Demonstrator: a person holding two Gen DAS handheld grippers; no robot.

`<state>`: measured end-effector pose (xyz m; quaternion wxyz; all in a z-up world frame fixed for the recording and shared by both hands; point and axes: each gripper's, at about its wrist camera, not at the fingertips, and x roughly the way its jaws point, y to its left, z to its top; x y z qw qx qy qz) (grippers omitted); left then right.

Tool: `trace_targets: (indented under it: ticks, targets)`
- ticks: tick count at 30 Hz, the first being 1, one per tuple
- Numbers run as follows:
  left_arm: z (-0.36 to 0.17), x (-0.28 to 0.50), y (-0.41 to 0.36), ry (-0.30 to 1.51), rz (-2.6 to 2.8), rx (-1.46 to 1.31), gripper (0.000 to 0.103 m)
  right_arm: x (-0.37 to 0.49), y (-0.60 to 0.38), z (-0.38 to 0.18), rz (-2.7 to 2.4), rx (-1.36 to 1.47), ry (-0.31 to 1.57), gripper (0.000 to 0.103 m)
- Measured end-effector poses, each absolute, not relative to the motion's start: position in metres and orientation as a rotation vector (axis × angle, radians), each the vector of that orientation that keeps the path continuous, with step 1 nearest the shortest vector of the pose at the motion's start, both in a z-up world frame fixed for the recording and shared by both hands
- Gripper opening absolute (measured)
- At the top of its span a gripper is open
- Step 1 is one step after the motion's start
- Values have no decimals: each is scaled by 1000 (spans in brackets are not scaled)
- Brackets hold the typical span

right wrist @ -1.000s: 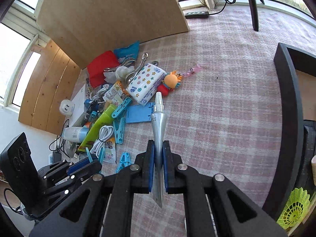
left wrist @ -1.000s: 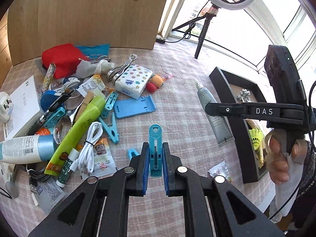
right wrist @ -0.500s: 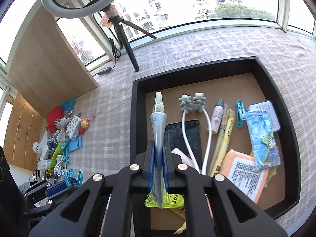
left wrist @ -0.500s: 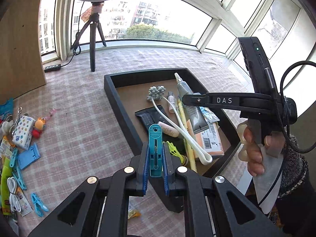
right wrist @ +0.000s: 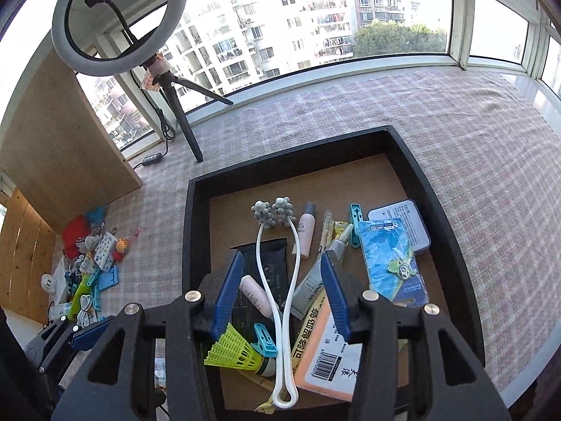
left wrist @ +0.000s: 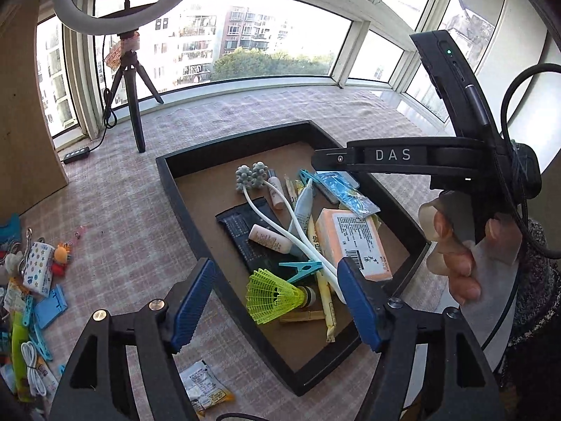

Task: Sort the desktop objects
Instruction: 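Carry the blue clothespin and silver tube into the tray and open both tools, then grasp a blue clothespin with the left tool while the right tool grasps the Coffee-mate packet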

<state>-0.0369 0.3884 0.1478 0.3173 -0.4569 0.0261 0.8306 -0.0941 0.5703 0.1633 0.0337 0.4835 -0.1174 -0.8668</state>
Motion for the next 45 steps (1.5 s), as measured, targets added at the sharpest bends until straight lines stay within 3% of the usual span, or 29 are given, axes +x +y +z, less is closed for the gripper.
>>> trace_targets:
  ticks: [14,19,26,32,39,41,42,44,45]
  targets:
    - [92,-37,206,-52,2431,-1503,67,-55,449,133,-2341,1521,-68,46]
    - [67,-29,160,-161,2457,-1614,67,-26,396,96,-2212,1583,69,56]
    - [45,-26,145,-199,2472,-1669,68,-12,362,41,-2132,1764,131,57]
    - [31,-35,154,-188,2453,-1691,68,-10,353,28,-2166,1808,200,60]
    - [17,-39,165,-127,2457,-1701,59,-4,340,22,-2184,1774,343,67]
    - [18,-37,163,-112,2477,-1691,50,0,340,22,-2186,1753,378,65]
    - [18,-36,161,-108,2489,-1686,40,2,340,23,-2182,1744,386,62]
    - [19,-35,154,-123,2500,-1683,29,4,338,26,-2174,1720,405,45]
    - [19,-35,151,-146,2494,-1680,29,5,337,28,-2166,1710,409,27]
